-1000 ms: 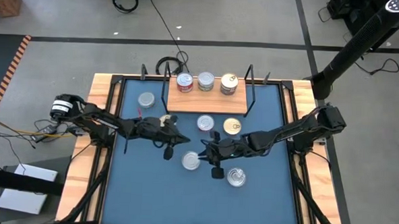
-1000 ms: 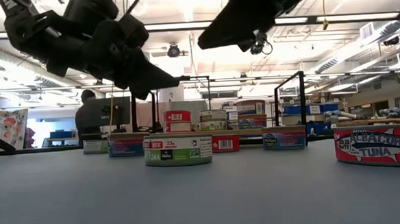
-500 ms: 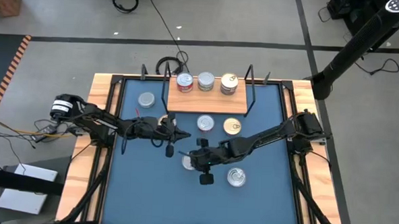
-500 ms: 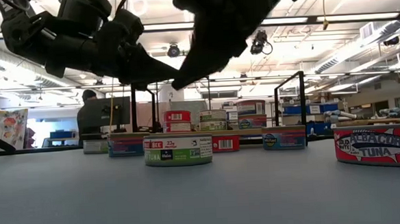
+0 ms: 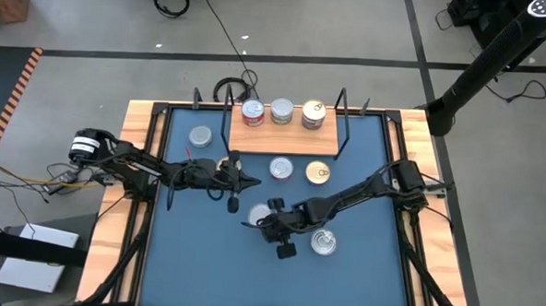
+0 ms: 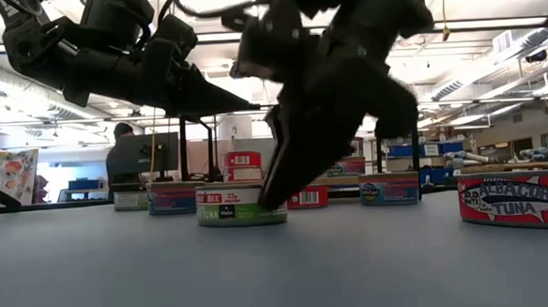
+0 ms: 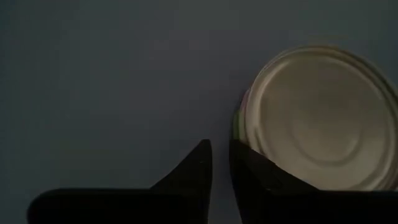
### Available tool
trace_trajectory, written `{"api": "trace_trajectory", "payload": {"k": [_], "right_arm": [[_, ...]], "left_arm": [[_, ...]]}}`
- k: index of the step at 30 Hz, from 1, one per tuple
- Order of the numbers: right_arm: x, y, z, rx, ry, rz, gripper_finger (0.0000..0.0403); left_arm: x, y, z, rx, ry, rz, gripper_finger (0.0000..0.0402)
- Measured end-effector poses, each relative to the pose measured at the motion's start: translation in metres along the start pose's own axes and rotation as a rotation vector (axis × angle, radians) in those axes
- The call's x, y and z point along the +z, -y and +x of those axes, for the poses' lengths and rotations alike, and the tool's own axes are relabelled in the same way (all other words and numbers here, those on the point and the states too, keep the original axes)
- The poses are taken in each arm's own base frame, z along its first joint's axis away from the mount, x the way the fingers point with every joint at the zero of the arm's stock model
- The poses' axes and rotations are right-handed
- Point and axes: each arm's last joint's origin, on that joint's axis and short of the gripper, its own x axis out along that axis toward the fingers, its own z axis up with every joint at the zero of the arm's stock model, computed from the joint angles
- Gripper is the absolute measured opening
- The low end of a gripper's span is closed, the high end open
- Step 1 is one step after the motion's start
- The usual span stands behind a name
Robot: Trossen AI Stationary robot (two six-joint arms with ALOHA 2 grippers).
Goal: Stack canned seafood by type on shelf
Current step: Put the green tuna can aligned with the stacked green tuna can on the shelf
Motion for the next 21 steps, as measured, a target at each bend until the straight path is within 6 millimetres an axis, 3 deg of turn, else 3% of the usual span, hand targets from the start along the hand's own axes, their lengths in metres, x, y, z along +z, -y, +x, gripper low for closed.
{"api": "trace_trajectory", "payload": {"k": [13,21], "right_arm": [[0.006,0.002,-0.013,-0.072,0.025,-0.026,0.0125],[0.004,0.007,-0.011,-0.132,0.019,-0.106,0.0124]], "left_arm": [[0.000,-0.001,0.000,0.002,0.001,0.001,0.0000],[0.000,-0.002,0.000,0.010,-0.001,0.000,0.0000]]}}
